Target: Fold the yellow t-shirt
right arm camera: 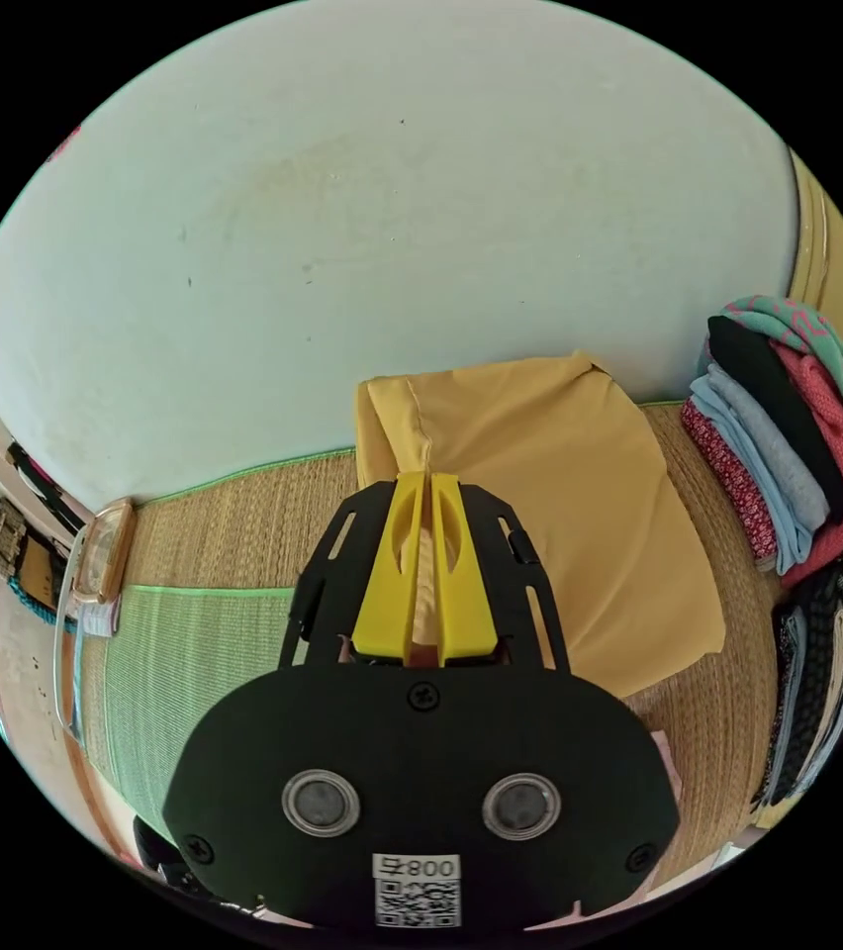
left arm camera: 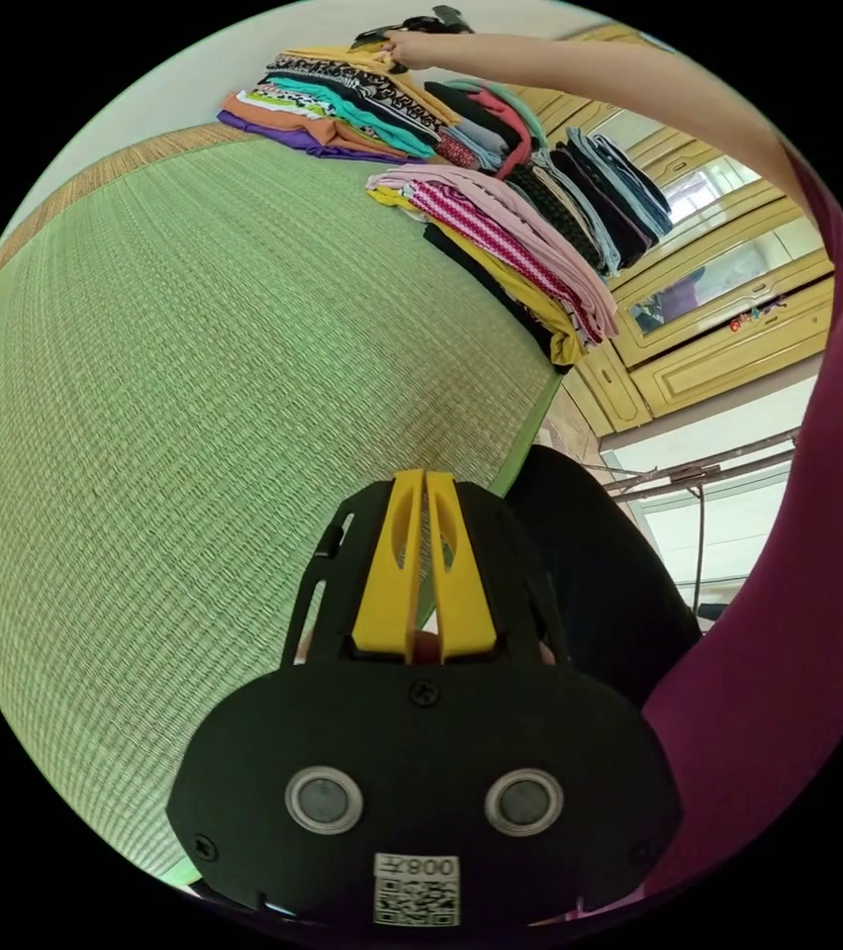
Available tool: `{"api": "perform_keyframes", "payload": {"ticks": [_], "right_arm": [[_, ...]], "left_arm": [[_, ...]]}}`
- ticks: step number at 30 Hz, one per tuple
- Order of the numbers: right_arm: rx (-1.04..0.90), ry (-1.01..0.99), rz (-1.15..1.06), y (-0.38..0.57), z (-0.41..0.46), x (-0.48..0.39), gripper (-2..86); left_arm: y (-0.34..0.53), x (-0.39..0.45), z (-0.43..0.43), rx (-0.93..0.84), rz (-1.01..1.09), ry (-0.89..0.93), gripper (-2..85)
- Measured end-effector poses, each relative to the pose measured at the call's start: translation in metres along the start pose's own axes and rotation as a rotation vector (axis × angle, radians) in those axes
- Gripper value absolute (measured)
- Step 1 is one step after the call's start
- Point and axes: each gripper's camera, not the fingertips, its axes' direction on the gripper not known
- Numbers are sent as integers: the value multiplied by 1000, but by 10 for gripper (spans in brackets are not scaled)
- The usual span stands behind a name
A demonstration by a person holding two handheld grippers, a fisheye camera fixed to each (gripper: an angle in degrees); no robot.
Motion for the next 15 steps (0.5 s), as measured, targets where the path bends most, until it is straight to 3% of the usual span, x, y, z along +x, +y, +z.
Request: {"api": "perform_keyframes", "payload": {"ticks": [7,12,15], "right_arm": [[105,-230,-105,51,-120,-13,6],[84,-389,-237,112,-217,-61,5],[42,-502,-265,146,-255,-85,6]], "left_arm": [[26,-47,-46,129,-38,64,3],[53,-79,-98,273,-77,78,9],[79,-108,-130,381,-142,175,26]]}}
